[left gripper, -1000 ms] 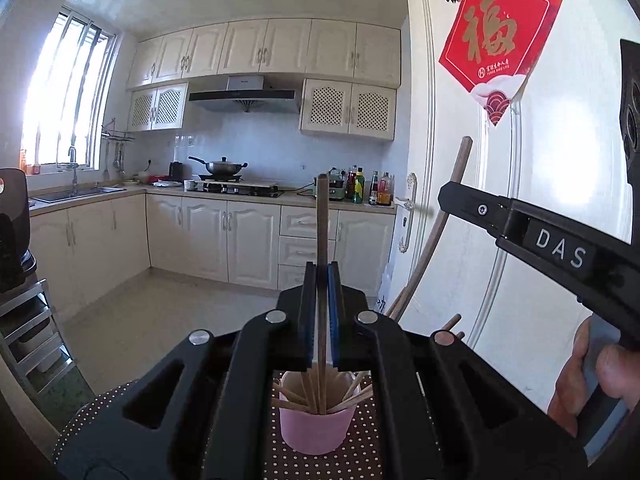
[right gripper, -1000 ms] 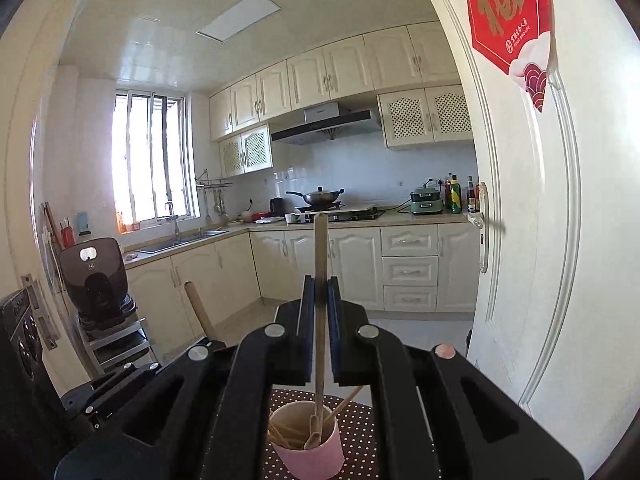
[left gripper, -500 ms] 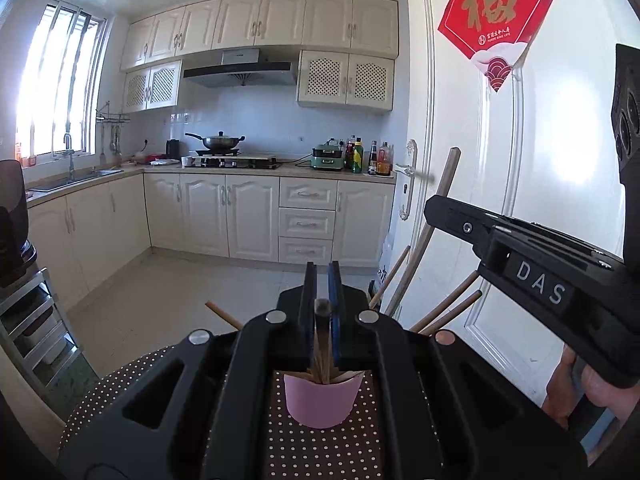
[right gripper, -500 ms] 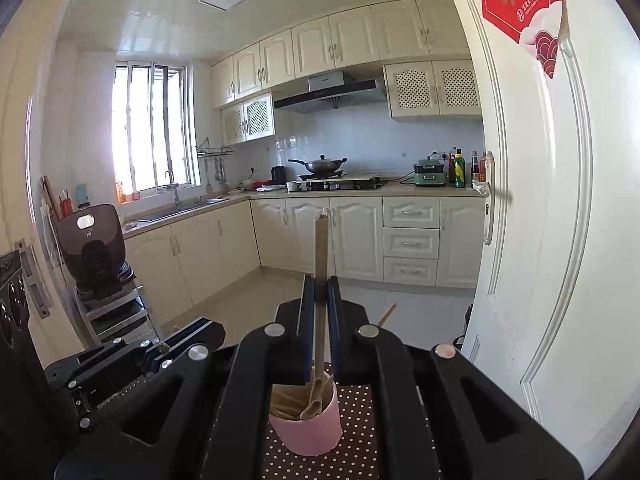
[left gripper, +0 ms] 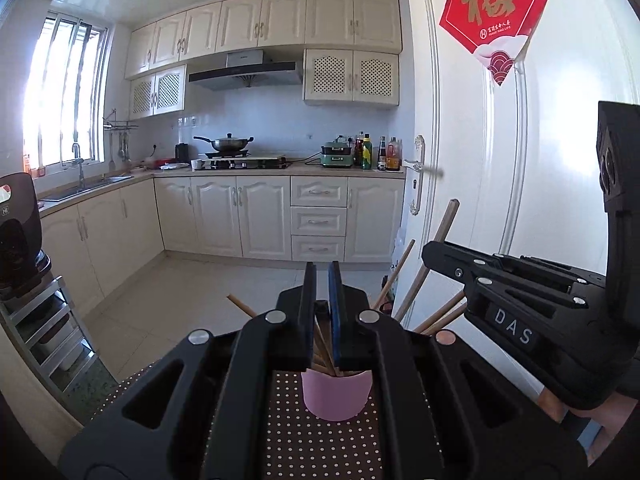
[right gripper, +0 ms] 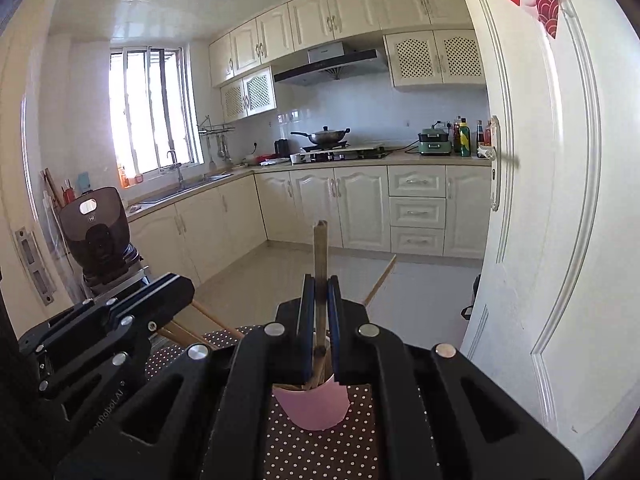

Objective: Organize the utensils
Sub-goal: 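Lower the chopsticks into the cup and open both tools, then move both open tools back toward the last chopsticks on the table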

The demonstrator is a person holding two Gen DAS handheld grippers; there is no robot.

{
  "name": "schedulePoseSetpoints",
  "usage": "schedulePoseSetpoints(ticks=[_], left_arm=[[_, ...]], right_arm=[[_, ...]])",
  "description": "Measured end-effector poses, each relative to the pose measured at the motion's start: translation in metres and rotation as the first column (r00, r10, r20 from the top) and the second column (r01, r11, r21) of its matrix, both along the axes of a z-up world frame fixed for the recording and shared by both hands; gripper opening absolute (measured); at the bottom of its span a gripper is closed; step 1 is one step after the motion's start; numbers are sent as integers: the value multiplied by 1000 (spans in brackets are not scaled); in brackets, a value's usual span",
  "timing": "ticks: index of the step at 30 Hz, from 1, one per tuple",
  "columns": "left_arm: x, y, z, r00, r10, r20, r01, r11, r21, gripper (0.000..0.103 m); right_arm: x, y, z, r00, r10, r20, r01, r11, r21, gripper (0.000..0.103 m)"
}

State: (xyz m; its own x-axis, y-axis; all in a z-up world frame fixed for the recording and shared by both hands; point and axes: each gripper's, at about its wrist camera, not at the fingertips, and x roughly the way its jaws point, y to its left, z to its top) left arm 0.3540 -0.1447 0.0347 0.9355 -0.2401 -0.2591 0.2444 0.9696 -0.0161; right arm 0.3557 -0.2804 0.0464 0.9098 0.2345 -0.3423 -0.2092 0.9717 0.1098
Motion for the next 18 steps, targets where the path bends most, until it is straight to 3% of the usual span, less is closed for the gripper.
schedulePoseSetpoints(ticks=[4,5,6,7,8,11,18], left_arm=[[-5,4,4,1000,6,4,-6,1000,-8,8],[-5,6,5,1000,9,3,-9,1000,-10,14],[-7,7,6,1000,15,2,-15,1000,-10,20],[-9,8,7,1000,21,9,-21,1000,-10,33],[-12,9,8,999,28,20,-28,1000,-10,56],[-24,11,13,998,32,60,-33,999,8,59],[-44,22,19,998,41,57,-42,999,7,59]], right_arm=[[-4,1,-1,1000,7,-18,-7,1000,-4,5],[-6,2,0,1000,5,-17,-5,1000,-2,6],[-9,1,1,1000,3,-13,-3,1000,3,7],[-10,1,2,1000,5,-12,-5,1000,7,7],[-12,1,3,1000,5,-12,-5,1000,8,7],[-19,3,7,1000,6,-9,-6,1000,4,8],[-44,8,12,1000,14,-3,-14,1000,-5,8]])
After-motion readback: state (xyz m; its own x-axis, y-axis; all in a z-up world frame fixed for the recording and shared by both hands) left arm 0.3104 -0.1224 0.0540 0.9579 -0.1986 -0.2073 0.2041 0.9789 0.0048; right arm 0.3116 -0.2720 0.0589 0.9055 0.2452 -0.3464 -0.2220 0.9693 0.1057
